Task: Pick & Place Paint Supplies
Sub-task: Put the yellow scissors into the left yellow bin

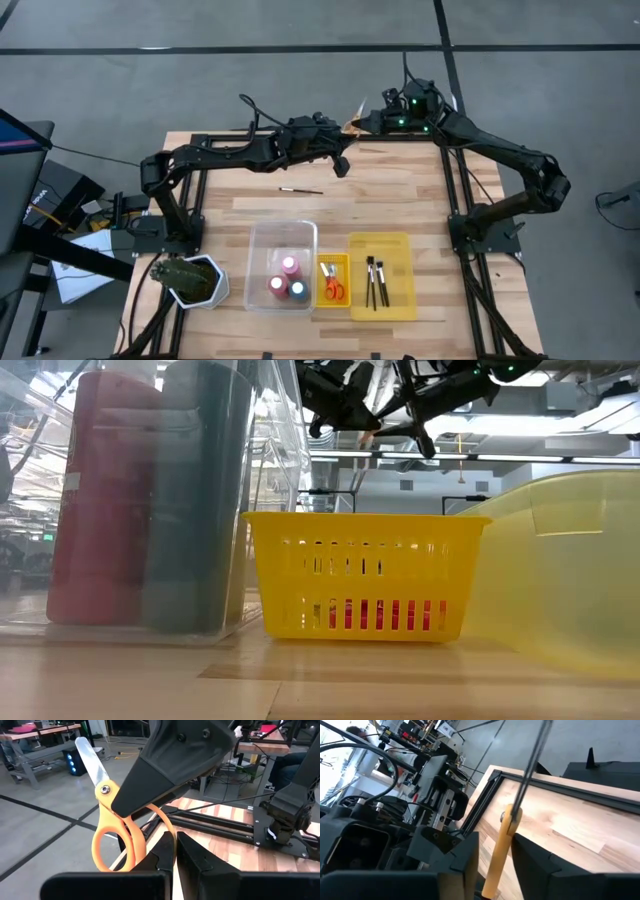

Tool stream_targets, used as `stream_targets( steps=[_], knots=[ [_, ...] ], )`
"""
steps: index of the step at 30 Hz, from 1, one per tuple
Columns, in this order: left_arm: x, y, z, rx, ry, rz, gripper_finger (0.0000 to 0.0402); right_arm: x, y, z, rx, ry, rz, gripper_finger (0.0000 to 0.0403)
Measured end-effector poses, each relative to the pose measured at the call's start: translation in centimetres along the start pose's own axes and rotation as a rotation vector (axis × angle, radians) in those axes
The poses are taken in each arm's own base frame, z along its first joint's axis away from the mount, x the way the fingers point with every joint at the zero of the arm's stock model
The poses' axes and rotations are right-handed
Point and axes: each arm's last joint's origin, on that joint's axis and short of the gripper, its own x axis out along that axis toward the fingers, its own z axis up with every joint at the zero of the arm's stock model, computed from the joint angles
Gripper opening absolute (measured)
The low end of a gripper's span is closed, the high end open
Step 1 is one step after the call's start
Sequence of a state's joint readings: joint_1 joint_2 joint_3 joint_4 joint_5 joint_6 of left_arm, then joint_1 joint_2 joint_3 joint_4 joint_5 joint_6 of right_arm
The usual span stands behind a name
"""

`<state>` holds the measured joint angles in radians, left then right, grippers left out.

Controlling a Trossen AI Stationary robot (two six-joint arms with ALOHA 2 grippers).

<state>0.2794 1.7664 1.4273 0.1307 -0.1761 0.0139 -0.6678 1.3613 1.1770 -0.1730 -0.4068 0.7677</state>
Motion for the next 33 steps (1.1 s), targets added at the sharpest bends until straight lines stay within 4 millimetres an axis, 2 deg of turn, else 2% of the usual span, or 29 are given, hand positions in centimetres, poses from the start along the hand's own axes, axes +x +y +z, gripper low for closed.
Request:
stream_targets(
  steps=[10,21,27,33],
  knots=[
    [0.0,0.0,-0.1,0.001,0.002,-0.011,0.0003,0.0,0.0,0.0,0.000,0.000,0.002,0.0022],
    [-0.4,-0.2,0.5,0.001,-0.026,-0.027,0.0046,-0.1,-0.3,-0.1,0.028,-0.002,-0.035,0.0021],
    [-1.8,0.1,2.1,0.014,-0.070,-0.027,0.0074,-0.1,-0.5,0.0,0.019,-0.012,-0.057,0.0021],
    [-3.6,0.8,3.6,0.048,-0.095,-0.003,0.0082,-0.3,-1.0,0.2,0.015,-0.006,-0.082,0.0021]
  ],
)
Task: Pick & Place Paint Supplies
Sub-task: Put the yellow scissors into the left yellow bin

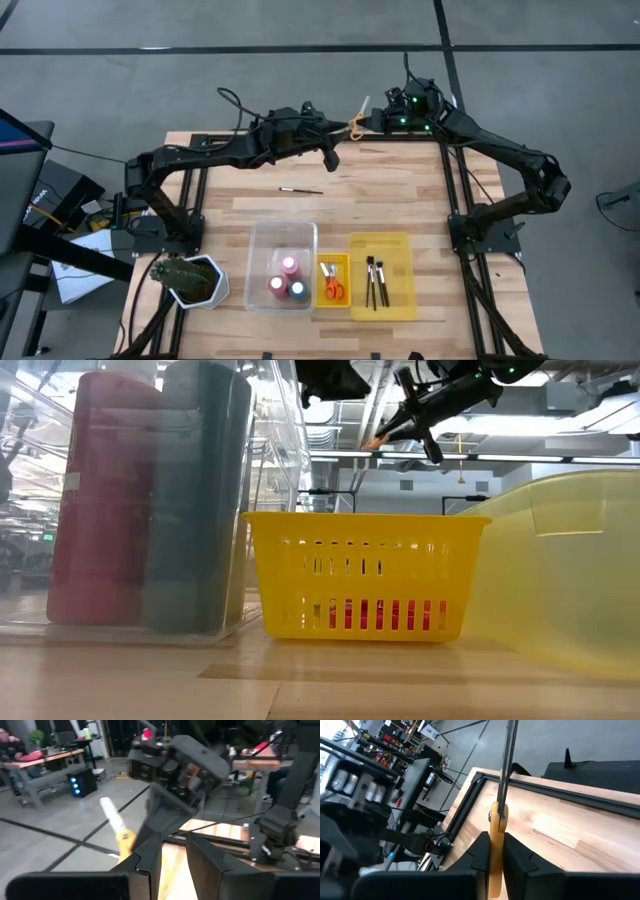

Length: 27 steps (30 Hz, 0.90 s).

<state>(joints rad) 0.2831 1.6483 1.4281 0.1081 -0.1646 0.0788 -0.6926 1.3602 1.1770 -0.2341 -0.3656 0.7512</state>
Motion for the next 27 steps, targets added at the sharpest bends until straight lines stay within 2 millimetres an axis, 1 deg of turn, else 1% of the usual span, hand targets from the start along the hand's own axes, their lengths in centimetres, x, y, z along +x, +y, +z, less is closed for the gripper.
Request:
stream_targets(
  steps=[4,9,15,19,24,27],
  knots=[
    [-1.2,1.1,0.6,0.006,0.039,0.053,0.0081,0.0,-0.3,-0.4,0.001,0.039,-0.032,0.0021],
    [-2.6,2.9,1.0,0.012,0.103,0.124,0.0082,-0.2,-1.3,-1.5,0.002,0.159,-0.117,0.0021],
    [-4.2,5.3,1.5,0.008,0.146,0.185,0.0073,-0.6,-2.0,-2.8,0.002,0.322,-0.147,0.0021],
    [-5.9,7.2,2.1,0.013,0.161,0.235,0.0063,-0.9,-2.2,-3.8,0.002,0.421,-0.159,0.0021],
    [-8.1,9.0,2.7,0.065,0.204,0.268,0.0049,-1.4,-2.3,-6.0,0.021,0.512,-0.143,0.0021],
    [-9.6,10.1,3.0,0.050,0.217,0.225,0.0039,-2.1,-2.6,-7.6,0.064,0.529,-0.150,0.0021]
  ],
)
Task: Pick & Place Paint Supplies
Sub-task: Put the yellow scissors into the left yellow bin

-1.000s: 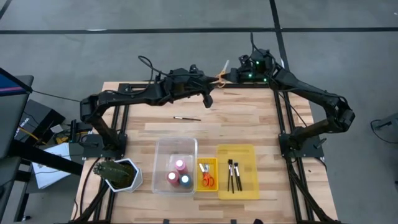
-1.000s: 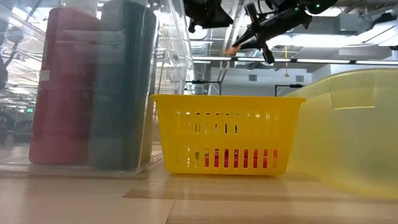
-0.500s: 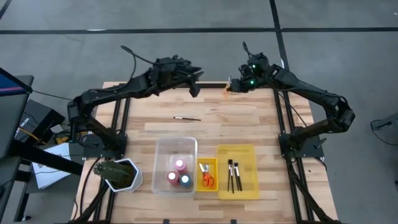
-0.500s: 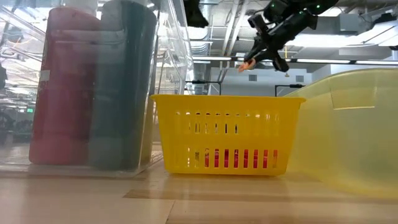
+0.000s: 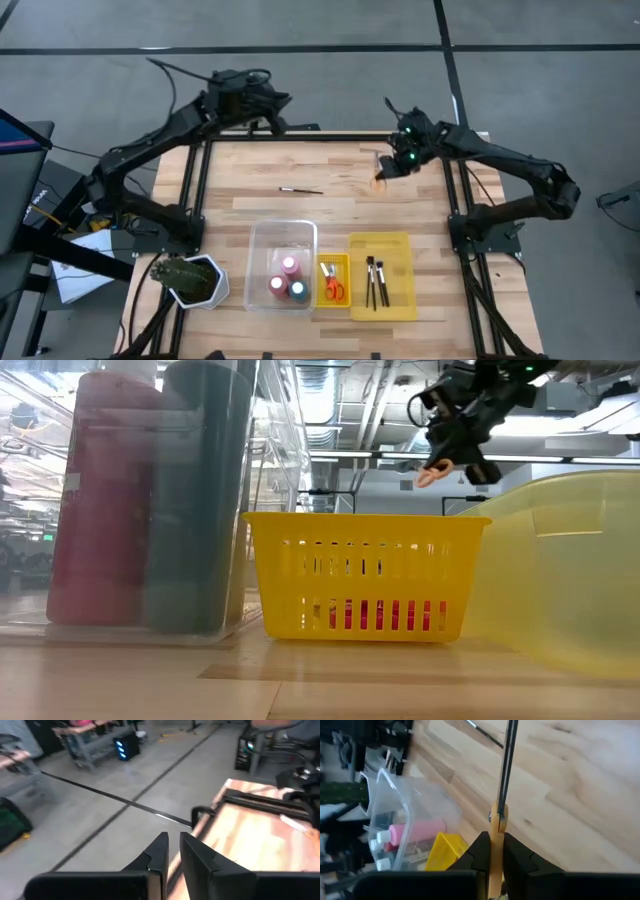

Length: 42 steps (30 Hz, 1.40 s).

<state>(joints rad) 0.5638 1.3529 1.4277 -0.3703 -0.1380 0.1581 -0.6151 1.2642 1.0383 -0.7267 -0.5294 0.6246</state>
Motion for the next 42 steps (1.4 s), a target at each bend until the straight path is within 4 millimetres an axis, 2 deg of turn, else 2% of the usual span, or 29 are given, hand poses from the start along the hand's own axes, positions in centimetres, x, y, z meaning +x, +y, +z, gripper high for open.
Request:
stream_targets(
  steps=[4,9,13,17,22,31,37,42],
  knots=[
    [-1.4,1.5,-0.9,-0.019,-0.009,-0.084,0.0021,-0.1,-0.5,-2.3,0.075,-0.037,0.053,0.0021],
    [-2.9,2.2,-4.6,-0.116,-0.058,-0.125,0.0002,0.1,-1.0,-5.5,0.195,-0.114,0.169,0.0021],
    [-4.6,1.5,-7.8,-0.174,-0.147,-0.172,0.0002,0.7,-0.7,-8.4,0.282,-0.132,0.230,0.0021],
    [-5.3,0.3,-11.3,-0.253,-0.187,-0.276,0.0001,1.3,0.7,-10.8,0.306,-0.111,0.259,0.0021],
    [-6.2,-1.5,-13.6,-0.330,-0.237,-0.418,0.0000,2.4,2.3,-13.3,0.316,-0.044,0.260,0.0021],
    [-8.0,-7.0,-13.2,-0.201,-0.269,-0.717,0.0000,4.8,4.2,-16.1,0.234,0.086,0.268,0.0021],
    [-9.3,-9.1,-13.0,-0.219,-0.273,-0.719,0.0000,6.4,5.8,-18.0,0.201,0.095,0.325,0.0021],
    [-9.9,-10.0,-12.8,-0.238,-0.288,-0.706,0.0000,7.9,6.8,-19.8,0.233,0.084,0.368,0.0021]
  ],
)
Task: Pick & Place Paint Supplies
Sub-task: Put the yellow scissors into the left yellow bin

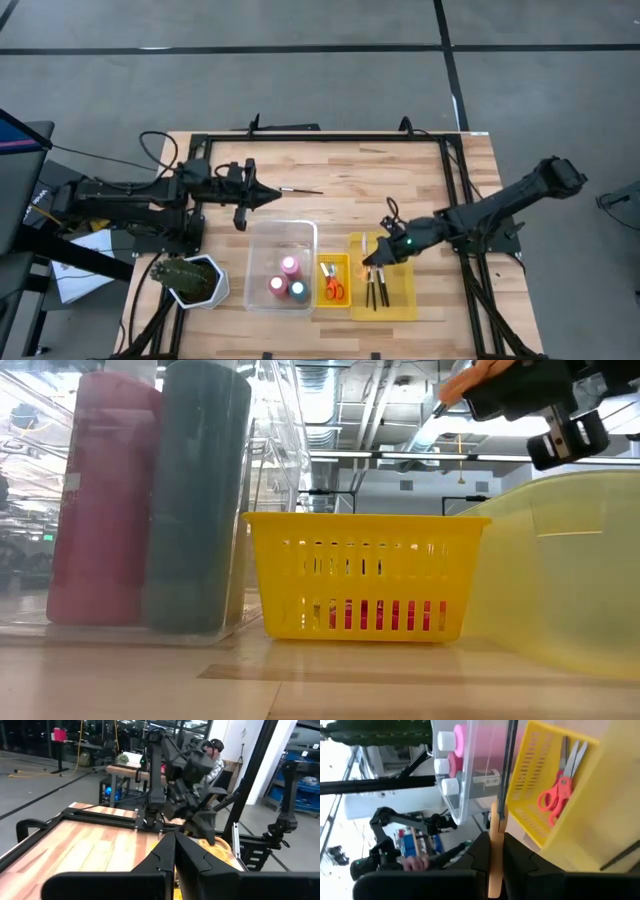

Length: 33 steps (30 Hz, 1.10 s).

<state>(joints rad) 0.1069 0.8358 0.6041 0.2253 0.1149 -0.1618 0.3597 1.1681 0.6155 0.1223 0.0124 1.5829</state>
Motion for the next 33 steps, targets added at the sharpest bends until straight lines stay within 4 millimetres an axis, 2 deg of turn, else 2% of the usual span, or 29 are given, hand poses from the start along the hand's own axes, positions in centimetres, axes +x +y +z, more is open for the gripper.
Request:
stream_targets(
  steps=[8,15,22,25,29,33],
  knots=[
    [0.0,0.0,0.0,0.052,-0.003,0.023,0.0000,3.2,-0.8,-2.5,0.074,-0.030,-0.002,0.0021],
    [-0.3,0.2,0.2,0.052,-0.001,0.025,0.0000,7.2,1.5,-2.5,0.105,-0.037,-0.003,0.0021],
    [-1.3,0.0,0.2,0.048,0.030,0.002,0.0000,10.3,3.1,-2.6,0.131,-0.020,-0.043,0.0021],
    [-1.7,-0.1,0.2,0.047,0.039,0.003,0.0000,11.2,3.8,-3.1,0.144,-0.014,-0.084,0.0021],
    [-2.2,-0.1,0.2,0.046,0.048,0.004,0.0000,11.9,3.6,-3.4,0.163,-0.023,-0.185,0.0021],
    [-2.5,-0.2,0.4,0.047,0.039,0.003,0.0000,12.1,3.8,-3.3,0.181,-0.034,-0.188,0.0021]
  ],
)
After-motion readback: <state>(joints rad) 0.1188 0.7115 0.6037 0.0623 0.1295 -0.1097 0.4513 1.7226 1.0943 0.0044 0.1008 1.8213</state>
